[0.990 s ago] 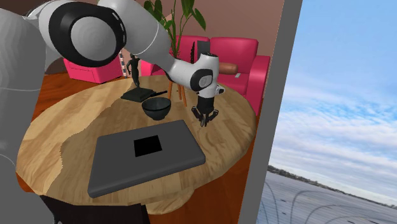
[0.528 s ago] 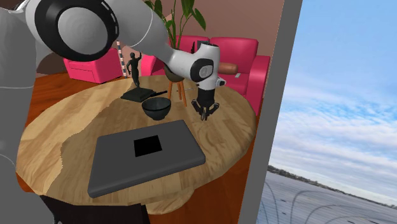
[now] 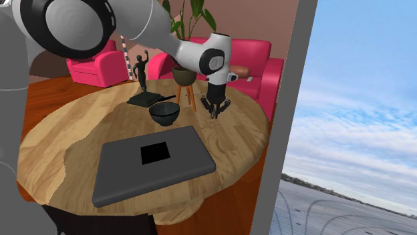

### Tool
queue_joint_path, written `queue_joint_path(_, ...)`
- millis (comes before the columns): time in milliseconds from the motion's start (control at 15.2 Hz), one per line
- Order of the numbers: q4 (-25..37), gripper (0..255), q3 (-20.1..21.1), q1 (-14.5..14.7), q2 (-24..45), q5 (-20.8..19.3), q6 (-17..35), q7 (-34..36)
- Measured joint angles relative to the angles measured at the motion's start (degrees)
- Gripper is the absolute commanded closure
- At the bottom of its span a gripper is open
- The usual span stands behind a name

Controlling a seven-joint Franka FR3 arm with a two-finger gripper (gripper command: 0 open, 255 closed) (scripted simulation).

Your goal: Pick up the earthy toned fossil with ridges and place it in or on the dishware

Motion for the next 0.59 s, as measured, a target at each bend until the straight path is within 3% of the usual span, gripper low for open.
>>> queue_joint_path(396, 2.00, 255, 0.07, -0.03, -1.63, 0.07, -3.61, 0.20)
queue_joint_path(594, 0.90, 255, 0.77, 1.70, -2.53, -0.16, -3.26, 2.68)
